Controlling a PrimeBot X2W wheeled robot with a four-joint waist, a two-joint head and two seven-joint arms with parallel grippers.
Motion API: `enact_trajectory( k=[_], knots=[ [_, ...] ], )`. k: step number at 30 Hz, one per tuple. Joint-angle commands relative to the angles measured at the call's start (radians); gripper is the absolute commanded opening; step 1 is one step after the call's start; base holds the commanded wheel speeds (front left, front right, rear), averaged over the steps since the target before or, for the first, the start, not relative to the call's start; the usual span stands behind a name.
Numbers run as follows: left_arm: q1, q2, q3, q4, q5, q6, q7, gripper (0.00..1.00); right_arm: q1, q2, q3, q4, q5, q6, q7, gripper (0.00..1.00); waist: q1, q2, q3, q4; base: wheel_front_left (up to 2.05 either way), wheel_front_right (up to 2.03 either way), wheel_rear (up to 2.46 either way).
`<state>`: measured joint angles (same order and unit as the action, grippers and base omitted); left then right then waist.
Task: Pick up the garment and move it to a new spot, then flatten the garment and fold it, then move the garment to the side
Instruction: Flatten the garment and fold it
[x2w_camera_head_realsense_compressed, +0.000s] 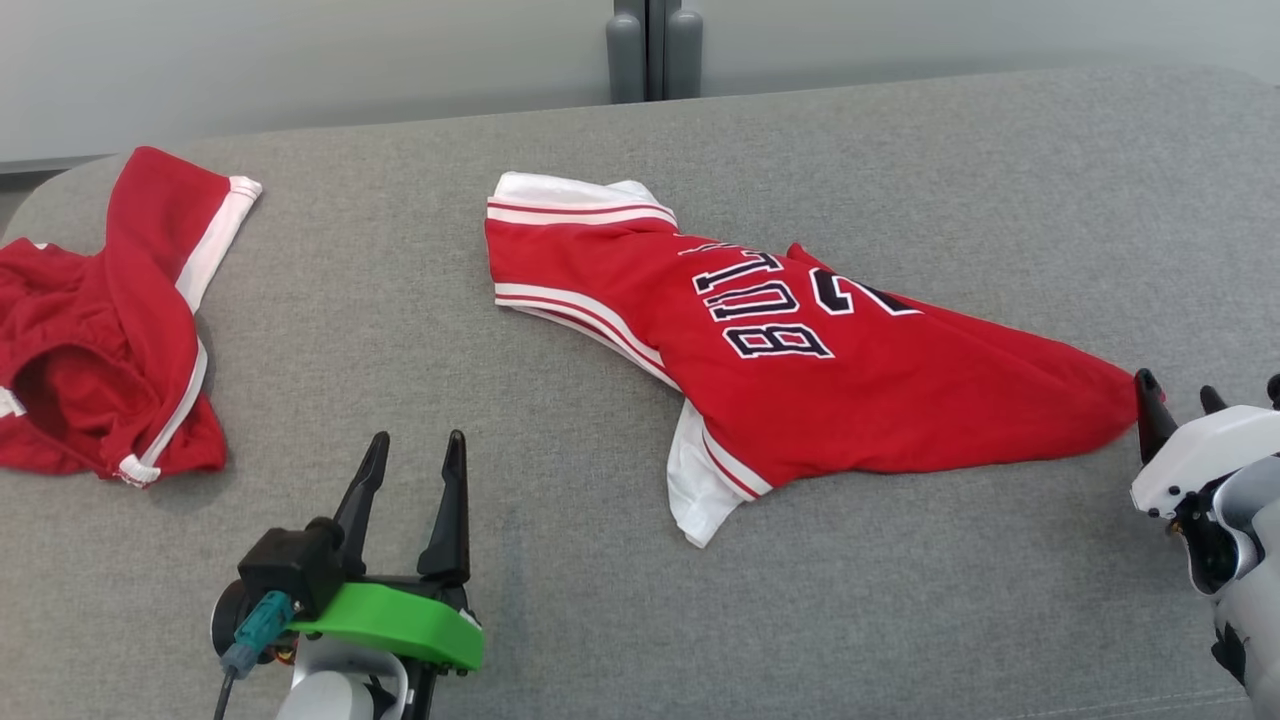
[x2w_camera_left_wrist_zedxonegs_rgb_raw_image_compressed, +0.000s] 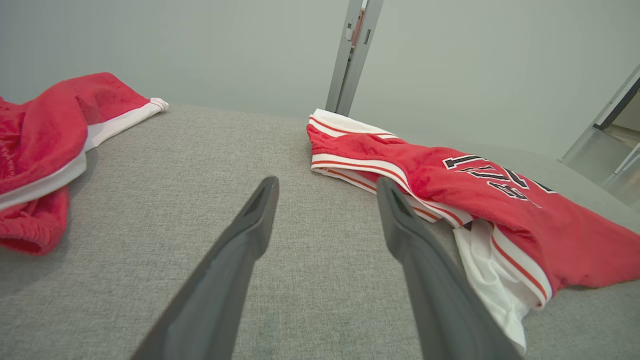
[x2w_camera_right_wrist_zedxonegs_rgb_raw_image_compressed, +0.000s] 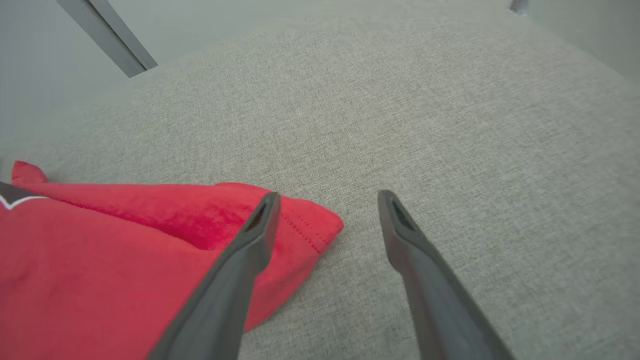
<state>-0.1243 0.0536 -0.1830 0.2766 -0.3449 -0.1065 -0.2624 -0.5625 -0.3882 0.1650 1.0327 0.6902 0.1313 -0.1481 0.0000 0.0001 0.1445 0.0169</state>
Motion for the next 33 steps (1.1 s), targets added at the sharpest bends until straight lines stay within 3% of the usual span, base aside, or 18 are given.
enact_trajectory(
  k=[1,7,15,21,26,30,33],
  knots=[
    [-0.005,0.001,0.002,0.004,0.011,-0.006,-0.003,1.0,-0.012,-0.001,-0.007,0.003,-0.019,-0.001,-0.03,1.0,0.0,-0.0001,-0.01,-0.001,0.0,0.0,0.0],
    [0.017,0.0,0.006,0.014,0.012,-0.006,-0.003,1.0,-0.004,0.035,-0.021,-0.113,-0.102,-0.001,-0.111,1.0,0.0,-0.0001,-0.048,-0.005,0.0,0.0,0.0],
    [0.009,-0.001,-0.038,0.047,-0.008,-0.011,-0.003,1.0,0.203,0.147,-0.077,-0.444,-0.202,-0.001,-0.117,1.0,0.0,-0.0001,-0.077,-0.013,0.0,0.0,0.0],
    [-0.028,-0.002,-0.084,0.076,-0.056,-0.017,0.047,1.0,0.287,0.177,-0.108,-0.545,-0.238,-0.001,-0.118,1.0,0.0,-0.0001,-0.085,-0.033,0.0,0.0,0.0],
    [-0.122,-0.002,-0.156,0.102,-0.144,-0.024,0.2,1.0,0.293,0.183,-0.117,-0.569,-0.248,-0.001,-0.117,1.0,0.0,-0.0001,-0.071,-0.044,0.0,0.0,0.0],
    [-0.23,-0.001,-0.181,0.161,-0.386,-0.025,0.346,1.0,0.274,0.201,-0.096,-0.579,-0.25,-0.001,-0.117,1.0,0.0,-0.0001,-0.042,-0.069,0.0,0.0,0.0],
    [-0.318,-0.001,-0.179,0.249,-0.498,-0.026,0.432,1.0,0.261,0.207,-0.084,-0.58,-0.241,-0.001,-0.117,1.0,0.0,-0.0001,-0.013,-0.095,0.0,0.0,0.0]
  ],
)
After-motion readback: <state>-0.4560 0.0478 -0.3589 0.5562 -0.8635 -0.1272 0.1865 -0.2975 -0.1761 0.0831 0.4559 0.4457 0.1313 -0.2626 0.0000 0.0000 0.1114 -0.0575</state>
